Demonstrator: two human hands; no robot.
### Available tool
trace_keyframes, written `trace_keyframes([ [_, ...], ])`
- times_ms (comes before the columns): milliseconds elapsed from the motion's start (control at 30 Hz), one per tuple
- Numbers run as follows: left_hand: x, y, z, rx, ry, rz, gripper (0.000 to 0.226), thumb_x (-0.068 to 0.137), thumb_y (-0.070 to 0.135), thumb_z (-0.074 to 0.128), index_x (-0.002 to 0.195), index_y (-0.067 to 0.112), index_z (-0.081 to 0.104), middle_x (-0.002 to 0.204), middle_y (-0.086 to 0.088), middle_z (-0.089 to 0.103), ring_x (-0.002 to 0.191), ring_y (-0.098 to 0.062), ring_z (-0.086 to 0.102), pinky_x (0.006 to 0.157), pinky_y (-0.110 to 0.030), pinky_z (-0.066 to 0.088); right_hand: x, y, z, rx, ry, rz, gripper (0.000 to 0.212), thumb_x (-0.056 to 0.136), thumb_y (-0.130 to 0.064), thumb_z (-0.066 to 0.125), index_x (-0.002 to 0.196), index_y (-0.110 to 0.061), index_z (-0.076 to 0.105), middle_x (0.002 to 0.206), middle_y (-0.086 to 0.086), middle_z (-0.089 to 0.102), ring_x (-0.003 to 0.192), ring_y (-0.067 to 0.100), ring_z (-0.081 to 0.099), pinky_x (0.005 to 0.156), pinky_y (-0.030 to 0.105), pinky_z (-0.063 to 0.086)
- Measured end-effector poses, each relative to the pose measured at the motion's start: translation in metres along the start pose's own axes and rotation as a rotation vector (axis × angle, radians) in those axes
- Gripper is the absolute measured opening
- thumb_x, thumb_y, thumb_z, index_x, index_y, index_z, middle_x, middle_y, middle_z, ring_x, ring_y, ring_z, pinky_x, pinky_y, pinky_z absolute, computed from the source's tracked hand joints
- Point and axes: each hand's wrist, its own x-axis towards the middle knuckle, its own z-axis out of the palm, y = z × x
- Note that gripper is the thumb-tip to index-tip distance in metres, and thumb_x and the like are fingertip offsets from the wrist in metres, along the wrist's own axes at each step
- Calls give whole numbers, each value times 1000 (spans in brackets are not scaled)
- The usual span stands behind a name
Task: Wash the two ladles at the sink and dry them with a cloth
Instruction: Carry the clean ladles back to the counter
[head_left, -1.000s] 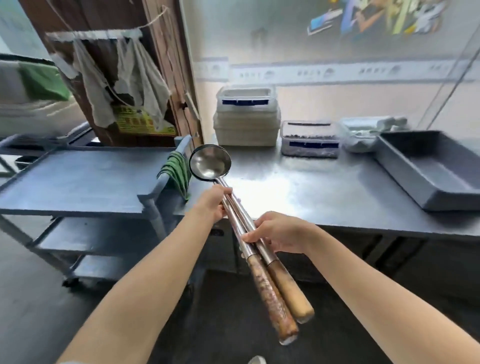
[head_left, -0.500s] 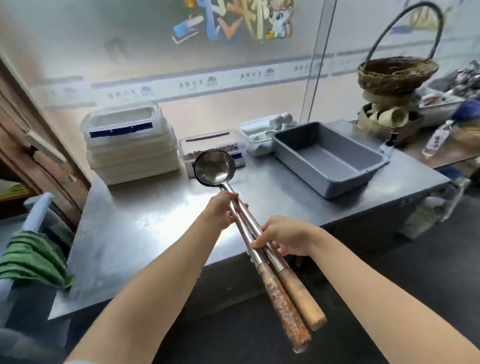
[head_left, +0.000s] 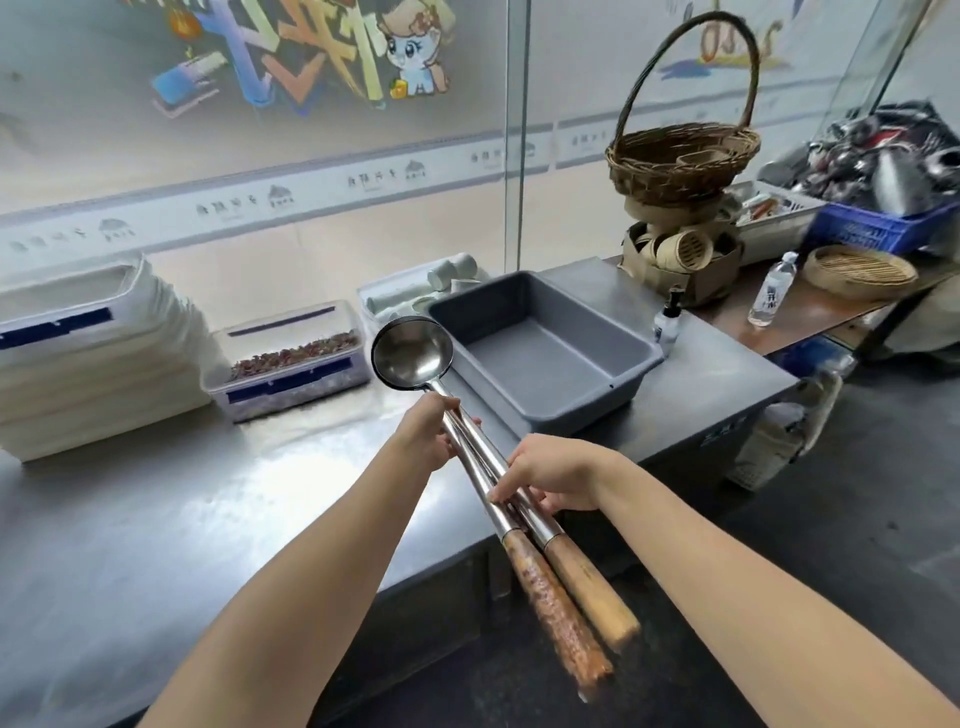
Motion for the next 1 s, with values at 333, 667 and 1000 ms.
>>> trace_keyframes([
  [333, 79, 30, 121, -22, 13, -2, 30, 96, 9, 47, 124, -2, 45, 105, -27, 62, 72, -31, 64, 55, -38, 50, 33, 12, -145, 1, 11, 8, 31, 86, -3, 72, 113, 11, 65, 93, 19, 68, 86, 29, 70, 94, 48, 57],
  [667, 223, 54, 197, -33, 53, -69, 33, 93, 8, 50, 125, -2, 48, 115, -28, 63, 70, -30, 65, 57, -38, 51, 131, 19, -257, 73, -24, 41, 14, 91, 1, 66, 105, 4, 65, 91, 21, 66, 83, 31, 66, 82, 41, 56],
  [1000, 360, 72, 228, -77, 131, -223, 37, 89, 9, 54, 125, -1, 51, 96, -22, 65, 67, -29, 68, 59, -37, 55, 255, 18, -342, 96, -94, 142, 8, 93, 1, 64, 100, 1, 62, 85, 20, 61, 80, 33, 63, 88, 49, 54],
])
